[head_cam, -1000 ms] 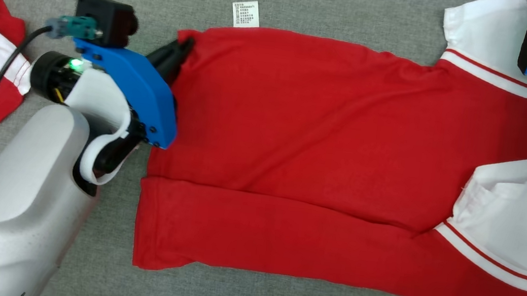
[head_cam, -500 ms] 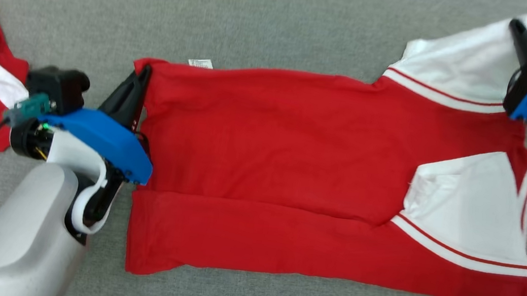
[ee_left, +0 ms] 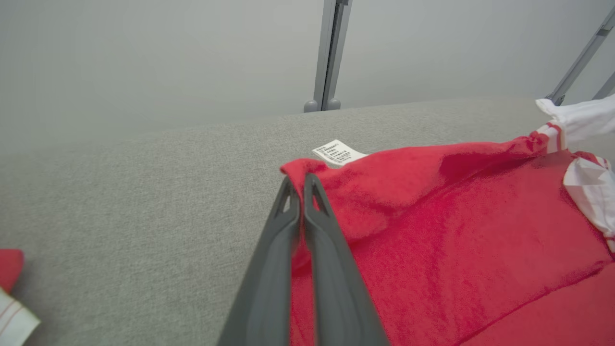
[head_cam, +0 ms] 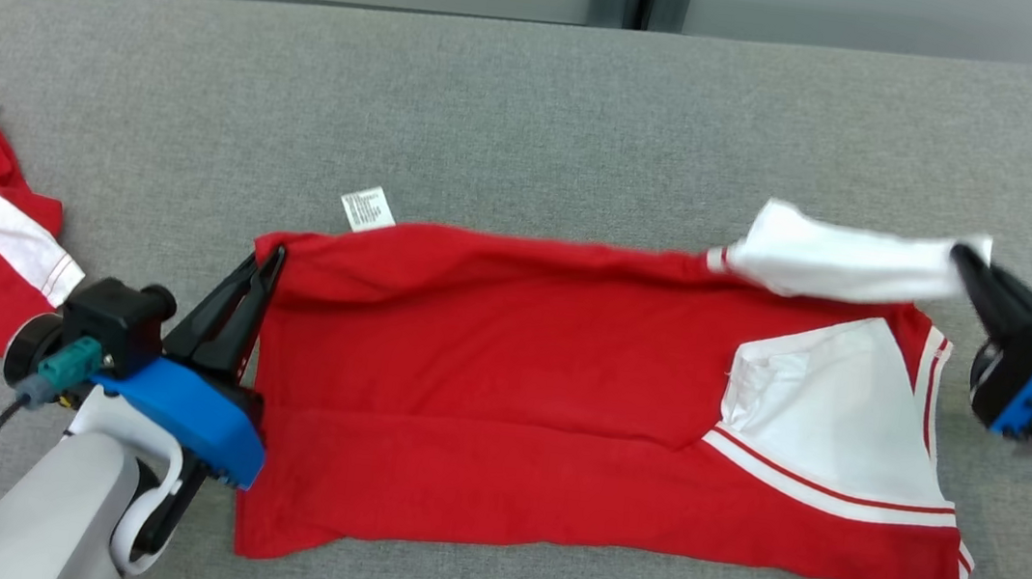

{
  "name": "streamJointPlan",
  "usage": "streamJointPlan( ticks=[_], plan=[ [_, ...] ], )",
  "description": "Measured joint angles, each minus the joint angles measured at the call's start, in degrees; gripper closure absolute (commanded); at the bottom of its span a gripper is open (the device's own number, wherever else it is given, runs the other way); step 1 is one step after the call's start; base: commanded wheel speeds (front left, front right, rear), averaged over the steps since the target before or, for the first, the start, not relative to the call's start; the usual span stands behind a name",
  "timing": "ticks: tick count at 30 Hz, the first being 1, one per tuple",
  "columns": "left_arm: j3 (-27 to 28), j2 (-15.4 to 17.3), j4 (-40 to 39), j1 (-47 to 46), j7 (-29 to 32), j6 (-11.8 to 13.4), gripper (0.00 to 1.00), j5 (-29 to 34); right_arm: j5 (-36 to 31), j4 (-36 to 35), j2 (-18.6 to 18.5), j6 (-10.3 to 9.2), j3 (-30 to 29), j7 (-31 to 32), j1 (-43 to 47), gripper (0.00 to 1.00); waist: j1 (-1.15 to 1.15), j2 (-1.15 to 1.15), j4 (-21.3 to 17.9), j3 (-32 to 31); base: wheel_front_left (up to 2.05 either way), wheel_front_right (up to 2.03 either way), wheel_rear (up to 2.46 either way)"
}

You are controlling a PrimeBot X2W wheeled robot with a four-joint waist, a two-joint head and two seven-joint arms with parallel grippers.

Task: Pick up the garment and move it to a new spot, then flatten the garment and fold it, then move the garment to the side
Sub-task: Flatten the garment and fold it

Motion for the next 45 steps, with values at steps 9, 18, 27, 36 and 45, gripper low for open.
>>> streamJointPlan(
  ticks=[9,18,27,36,45],
  plan=[
    [-2.69,1.85,4.59,0.29,-4.21,-0.23,1.0,5.11,1.68,-14.07,3.38,0.0,-6.28,5.17,15.43,1.0,0.0,0.0,-0.47,-1.69,0.0,0.0,0.0],
    [-1.49,0.9,8.65,1.52,-5.23,0.82,0.0,6.42,-0.98,-23.14,9.09,0.0,-9.48,9.82,24.25,0.59,0.0,0.0,-2.13,-2.52,0.0,0.0,0.0],
    [5.79,-2.66,4.68,7.25,-5.38,3.94,0.0,3.96,-5.06,-25.95,10.58,0.0,-11.52,12.69,30.78,0.0,0.0,0.0,-1.91,-4.84,0.0,0.0,0.0],
    [15.24,-6.83,-2.27,13.38,-5.38,5.77,0.0,4.33,-9.32,-25.68,14.16,0.0,-17.06,12.4,30.5,0.0,0.0,0.0,-0.97,-7.55,0.0,0.0,0.0],
    [17.13,-8.61,-3.38,13.41,-5.38,5.57,0.0,7.22,-16.59,-12.45,16.86,0.0,-21.39,13.54,19.01,0.0,0.0,0.0,0.01,-7.42,0.0,0.0,0.0]
  ],
)
